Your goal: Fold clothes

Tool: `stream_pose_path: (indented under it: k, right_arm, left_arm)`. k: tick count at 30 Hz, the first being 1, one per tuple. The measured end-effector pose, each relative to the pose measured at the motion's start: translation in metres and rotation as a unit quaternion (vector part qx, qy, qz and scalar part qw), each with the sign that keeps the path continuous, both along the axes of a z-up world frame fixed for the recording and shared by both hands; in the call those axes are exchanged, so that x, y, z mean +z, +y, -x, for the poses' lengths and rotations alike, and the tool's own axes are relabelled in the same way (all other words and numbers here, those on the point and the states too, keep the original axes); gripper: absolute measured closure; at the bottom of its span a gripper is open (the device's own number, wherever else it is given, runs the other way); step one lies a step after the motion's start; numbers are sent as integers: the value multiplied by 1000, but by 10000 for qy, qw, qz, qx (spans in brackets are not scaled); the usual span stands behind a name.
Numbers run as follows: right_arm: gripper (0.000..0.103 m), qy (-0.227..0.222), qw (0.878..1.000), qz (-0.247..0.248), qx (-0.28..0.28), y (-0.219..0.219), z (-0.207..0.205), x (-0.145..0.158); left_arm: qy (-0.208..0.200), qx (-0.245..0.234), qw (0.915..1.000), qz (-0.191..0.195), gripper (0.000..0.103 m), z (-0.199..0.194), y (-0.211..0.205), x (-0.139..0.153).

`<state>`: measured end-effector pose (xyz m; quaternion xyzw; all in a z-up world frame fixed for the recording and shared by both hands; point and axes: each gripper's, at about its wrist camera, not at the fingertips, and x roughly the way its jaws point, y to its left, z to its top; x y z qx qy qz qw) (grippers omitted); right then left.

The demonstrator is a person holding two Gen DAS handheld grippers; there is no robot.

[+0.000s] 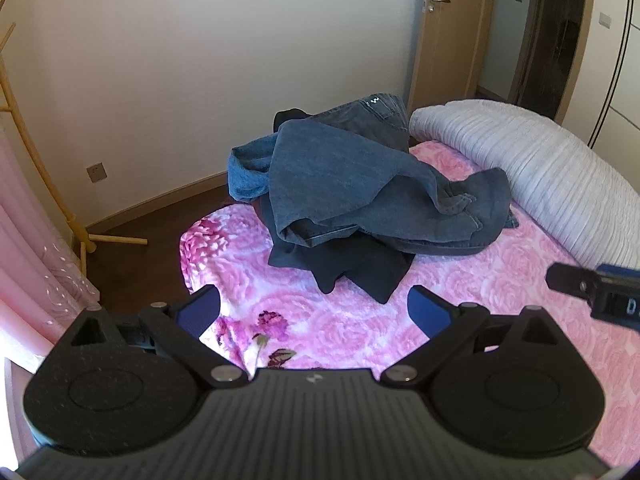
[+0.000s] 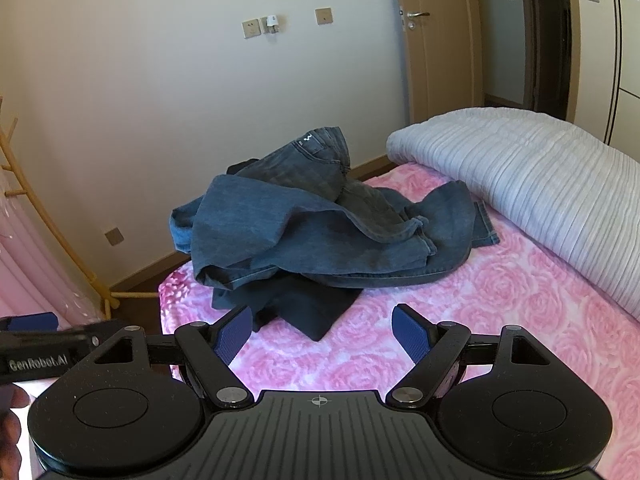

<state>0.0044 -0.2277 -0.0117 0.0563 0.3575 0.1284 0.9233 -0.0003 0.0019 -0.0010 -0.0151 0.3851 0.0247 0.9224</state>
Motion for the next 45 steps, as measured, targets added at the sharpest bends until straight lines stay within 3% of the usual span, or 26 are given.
stream_pose_path:
  k: [7,15,18,21,25,27,29,30,32,33,37,38,41,45]
  right_arm:
    - [23,-109,9997,203,-1,-8,-17,-8]
    - [23,-362,9849,1475,835,53,-97,-37]
    - [23,-496,9680,2080,1315,83,-141,-54]
    - [23,-568,9423,2775,1786,110,-188,-78]
    - [23,-330,9226,3162,2185,131,-246,-113]
    - [23,-281,9041,3479,2465,141,-263,-129]
    - [23,-239,8877,3635,2816,149,-273,-141]
    - [23,-213,8816,3661,2972,153,-277,-145]
    - [59,-109,8734,3679,3190,160,-283,-151]
    - [94,-69,8756,3648,3166,160,-284,-151]
    - [97,-101,8962,3385,2866,147,-274,-135]
    - [98,-191,9015,3328,2761,140,-266,-126]
    - [98,-314,9197,3124,2359,109,-230,-100]
    - [98,-259,9432,2908,1587,40,-154,-73]
  left_arm:
    - [15,-410,9989,-235,2,-40,14,-16]
    - [-113,-1444,9869,-712,5,-153,37,-64]
    - [46,-1778,9818,-658,5,-205,44,-89]
    - [291,-1881,9805,-485,5,-255,52,-114]
    - [430,-2062,9774,-179,8,-301,62,-136]
    - [531,-2142,9753,-17,9,-315,67,-144]
    - [653,-2259,9720,40,17,-325,69,-152]
    - [702,-2346,9695,44,29,-329,69,-154]
    - [675,-2367,9692,-55,46,-329,69,-152]
    - [653,-2367,9693,-112,56,-329,69,-150]
    - [356,-2520,9670,-106,91,-316,69,-128]
    - [199,-2642,9642,-109,95,-308,66,-118]
    - [-197,-3208,9467,-213,99,-262,36,-89]
    - [-635,-3977,9148,-307,100,-190,-11,-55]
